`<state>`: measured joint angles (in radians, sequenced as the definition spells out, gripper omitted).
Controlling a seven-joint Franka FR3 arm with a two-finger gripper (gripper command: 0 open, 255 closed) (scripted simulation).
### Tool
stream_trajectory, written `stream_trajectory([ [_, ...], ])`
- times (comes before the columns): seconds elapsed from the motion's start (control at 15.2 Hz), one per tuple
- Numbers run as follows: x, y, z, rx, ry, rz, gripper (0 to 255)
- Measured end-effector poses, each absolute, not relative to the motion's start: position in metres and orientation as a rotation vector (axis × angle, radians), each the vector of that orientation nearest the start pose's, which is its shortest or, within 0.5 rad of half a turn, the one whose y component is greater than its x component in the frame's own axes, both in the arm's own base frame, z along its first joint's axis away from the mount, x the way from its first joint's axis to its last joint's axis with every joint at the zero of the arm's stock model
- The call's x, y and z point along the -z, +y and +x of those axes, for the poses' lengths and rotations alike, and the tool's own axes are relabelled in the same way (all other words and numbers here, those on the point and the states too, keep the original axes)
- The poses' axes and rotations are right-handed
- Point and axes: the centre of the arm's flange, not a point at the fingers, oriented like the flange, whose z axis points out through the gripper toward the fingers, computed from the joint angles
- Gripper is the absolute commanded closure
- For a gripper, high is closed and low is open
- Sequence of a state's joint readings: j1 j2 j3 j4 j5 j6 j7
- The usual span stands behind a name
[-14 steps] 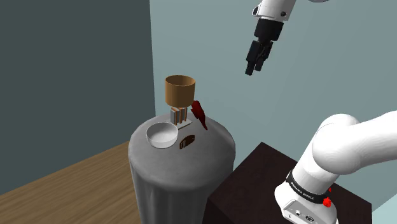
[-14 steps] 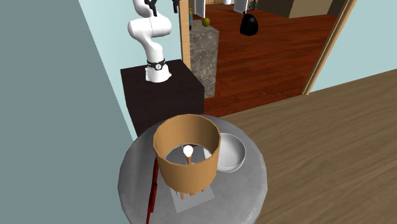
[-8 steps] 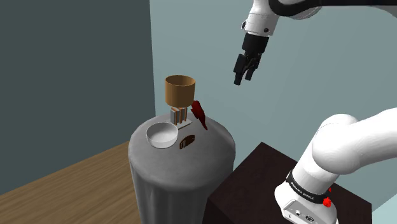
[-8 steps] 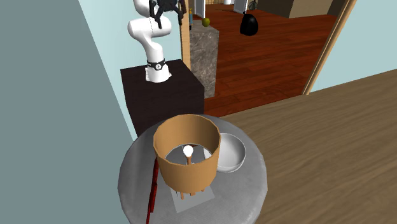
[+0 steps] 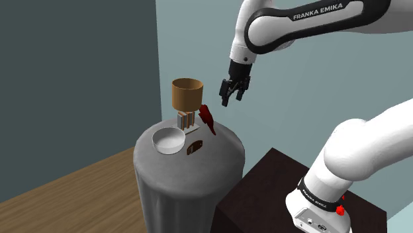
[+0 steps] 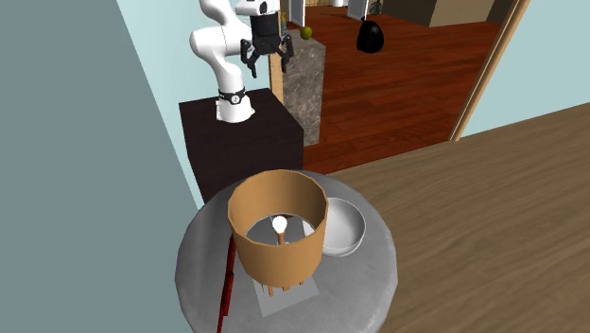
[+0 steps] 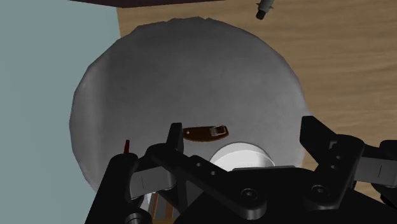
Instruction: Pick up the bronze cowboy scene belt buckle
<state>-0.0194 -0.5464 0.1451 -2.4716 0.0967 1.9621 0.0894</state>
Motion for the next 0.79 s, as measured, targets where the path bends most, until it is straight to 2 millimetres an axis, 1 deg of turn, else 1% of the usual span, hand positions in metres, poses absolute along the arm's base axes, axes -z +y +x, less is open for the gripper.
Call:
stream_trajectory([
  [0.13, -0.461, 0.067, 0.399, 0.044, 0.066, -3.126, 0],
  [0.2, -0.45, 0.065, 0.405, 0.041, 0.084, -3.129, 0],
  [0.33, -0.426, 0.071, 0.415, 0.036, 0.121, -3.132, 0],
  [0.53, -0.394, 0.077, 0.439, 0.029, 0.177, -3.135, 0],
  [0.59, -0.382, 0.078, 0.442, 0.026, 0.195, -3.137, 0],
  [0.73, -0.363, 0.078, 0.461, 0.023, 0.232, -3.139, 0],
  [0.79, -0.349, 0.081, 0.467, 0.019, 0.25, -3.139, 0],
])
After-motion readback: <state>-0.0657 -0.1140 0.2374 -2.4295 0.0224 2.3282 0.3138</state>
